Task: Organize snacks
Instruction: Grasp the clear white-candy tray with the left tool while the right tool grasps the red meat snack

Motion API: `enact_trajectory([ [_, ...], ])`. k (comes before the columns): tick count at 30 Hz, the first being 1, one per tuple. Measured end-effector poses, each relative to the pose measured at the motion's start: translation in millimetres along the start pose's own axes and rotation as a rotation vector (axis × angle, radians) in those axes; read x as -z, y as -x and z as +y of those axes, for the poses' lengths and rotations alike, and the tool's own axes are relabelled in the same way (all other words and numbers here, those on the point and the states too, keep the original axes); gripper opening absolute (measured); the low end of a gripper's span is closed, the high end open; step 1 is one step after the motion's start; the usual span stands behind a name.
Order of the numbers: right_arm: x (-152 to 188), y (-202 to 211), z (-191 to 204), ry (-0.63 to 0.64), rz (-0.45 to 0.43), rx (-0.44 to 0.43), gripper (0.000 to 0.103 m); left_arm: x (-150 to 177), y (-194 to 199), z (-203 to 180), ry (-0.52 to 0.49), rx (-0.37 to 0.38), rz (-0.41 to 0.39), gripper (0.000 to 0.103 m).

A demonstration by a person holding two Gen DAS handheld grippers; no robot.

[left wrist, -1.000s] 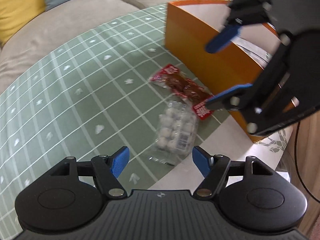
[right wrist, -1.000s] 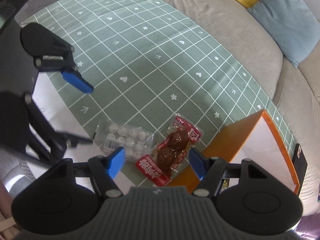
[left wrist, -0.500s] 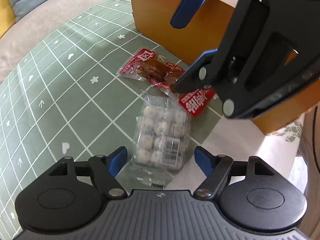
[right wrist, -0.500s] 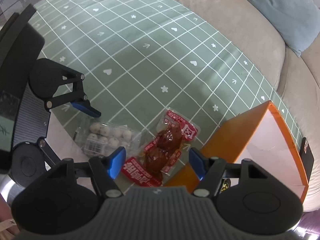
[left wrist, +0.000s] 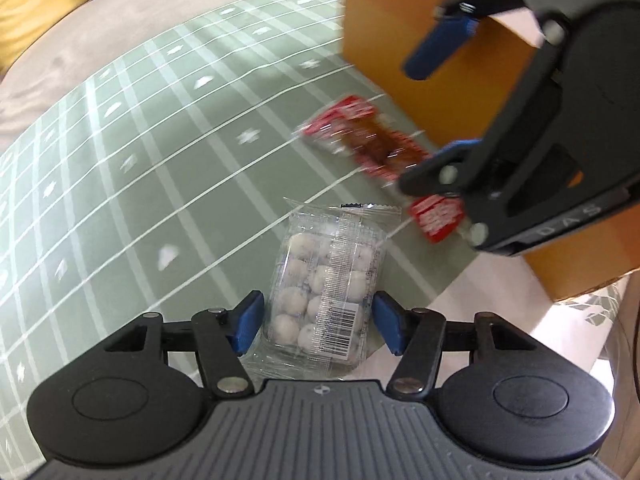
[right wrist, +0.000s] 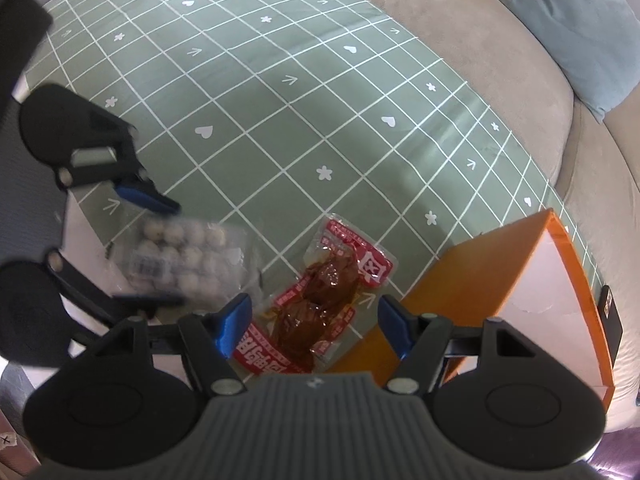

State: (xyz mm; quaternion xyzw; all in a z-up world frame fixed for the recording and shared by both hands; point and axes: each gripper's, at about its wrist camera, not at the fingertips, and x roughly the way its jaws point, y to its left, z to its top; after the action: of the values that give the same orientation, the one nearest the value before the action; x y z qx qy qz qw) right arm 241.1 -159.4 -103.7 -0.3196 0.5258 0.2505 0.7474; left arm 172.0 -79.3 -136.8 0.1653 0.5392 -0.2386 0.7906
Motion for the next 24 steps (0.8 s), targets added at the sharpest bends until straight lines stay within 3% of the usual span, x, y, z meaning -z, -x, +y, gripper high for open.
enact_trajectory([
  [10, -16, -33, 18, 0.047, 0.116, 0.079, 0.073, 25, 13, 60, 0.247, -0.097, 0.051, 0.068],
  [19, -27, -57, 6, -0.092, 0.22, 0.059, 0.07, 40, 19, 77, 0.298, -0.099, 0.036, 0.068],
  [22, -29, -59, -3, -0.167, 0.24, 0.008, 0.059, 44, 24, 77, 0.303, -0.098, 0.033, 0.068],
  [24, -28, -59, -10, -0.234, 0.252, -0.042, 0.042, 46, 23, 78, 0.308, -0.098, 0.031, 0.068],
])
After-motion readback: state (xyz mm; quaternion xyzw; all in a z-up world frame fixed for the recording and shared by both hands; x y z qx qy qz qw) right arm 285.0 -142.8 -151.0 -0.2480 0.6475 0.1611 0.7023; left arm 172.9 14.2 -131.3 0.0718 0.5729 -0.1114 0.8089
